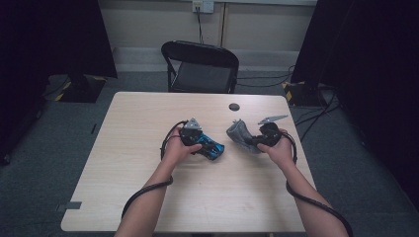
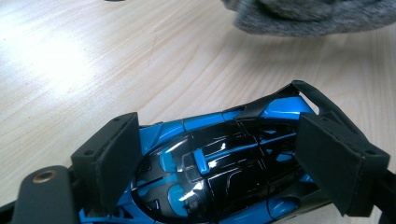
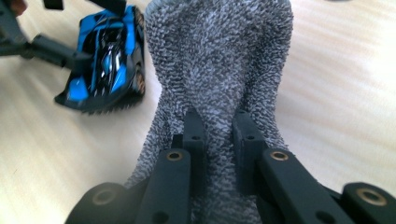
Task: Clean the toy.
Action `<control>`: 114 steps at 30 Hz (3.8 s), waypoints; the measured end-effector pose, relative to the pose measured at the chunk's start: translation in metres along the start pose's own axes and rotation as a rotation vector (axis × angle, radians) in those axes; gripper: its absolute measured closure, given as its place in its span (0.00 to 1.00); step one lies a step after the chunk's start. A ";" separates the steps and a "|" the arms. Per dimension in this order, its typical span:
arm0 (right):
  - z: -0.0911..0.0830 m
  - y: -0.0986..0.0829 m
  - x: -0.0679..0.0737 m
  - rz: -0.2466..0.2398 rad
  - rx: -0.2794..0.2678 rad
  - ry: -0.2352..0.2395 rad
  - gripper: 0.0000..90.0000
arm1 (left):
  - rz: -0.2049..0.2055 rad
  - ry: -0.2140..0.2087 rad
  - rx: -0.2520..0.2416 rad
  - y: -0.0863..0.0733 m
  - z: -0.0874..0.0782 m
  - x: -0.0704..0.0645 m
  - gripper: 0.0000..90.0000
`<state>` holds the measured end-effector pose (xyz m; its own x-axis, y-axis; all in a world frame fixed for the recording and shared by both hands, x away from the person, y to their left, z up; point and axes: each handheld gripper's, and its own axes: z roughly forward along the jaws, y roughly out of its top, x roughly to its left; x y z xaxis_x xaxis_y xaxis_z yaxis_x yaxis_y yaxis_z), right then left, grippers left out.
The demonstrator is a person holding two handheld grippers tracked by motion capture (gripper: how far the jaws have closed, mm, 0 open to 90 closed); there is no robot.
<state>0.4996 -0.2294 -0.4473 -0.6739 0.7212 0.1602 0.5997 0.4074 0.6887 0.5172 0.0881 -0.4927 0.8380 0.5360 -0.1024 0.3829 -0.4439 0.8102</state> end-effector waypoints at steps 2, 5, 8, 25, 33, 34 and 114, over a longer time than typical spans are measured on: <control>0.002 0.003 0.000 -0.003 -0.004 -0.009 0.88 | 0.000 0.000 0.001 0.000 0.000 0.000 0.16; 0.012 0.019 0.002 -0.020 -0.017 -0.027 0.88 | 0.000 0.001 0.000 0.000 0.000 0.000 0.16; 0.022 0.028 0.003 -0.027 -0.029 -0.038 0.88 | 0.002 0.001 -0.005 -0.001 0.000 0.000 0.16; 0.089 0.054 0.020 -0.052 0.000 -0.022 0.88 | -0.003 -0.005 -0.008 -0.001 0.000 0.000 0.16; 0.110 0.064 0.031 -0.076 0.010 -0.014 0.88 | 0.001 -0.005 -0.012 -0.002 0.000 0.001 0.16; 0.112 0.064 0.032 -0.082 0.015 -0.014 0.88 | 0.001 -0.005 -0.010 -0.002 0.000 0.001 0.16; 0.093 0.034 0.031 -0.216 0.043 0.102 0.88 | 0.001 -0.008 0.004 0.001 0.001 -0.001 0.16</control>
<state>0.5395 -0.1414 -0.4846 -0.8272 0.5554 0.0849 0.4536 0.5710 0.6843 0.5170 0.0863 -0.4924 0.8415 0.5298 -0.1057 0.3834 -0.4477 0.8078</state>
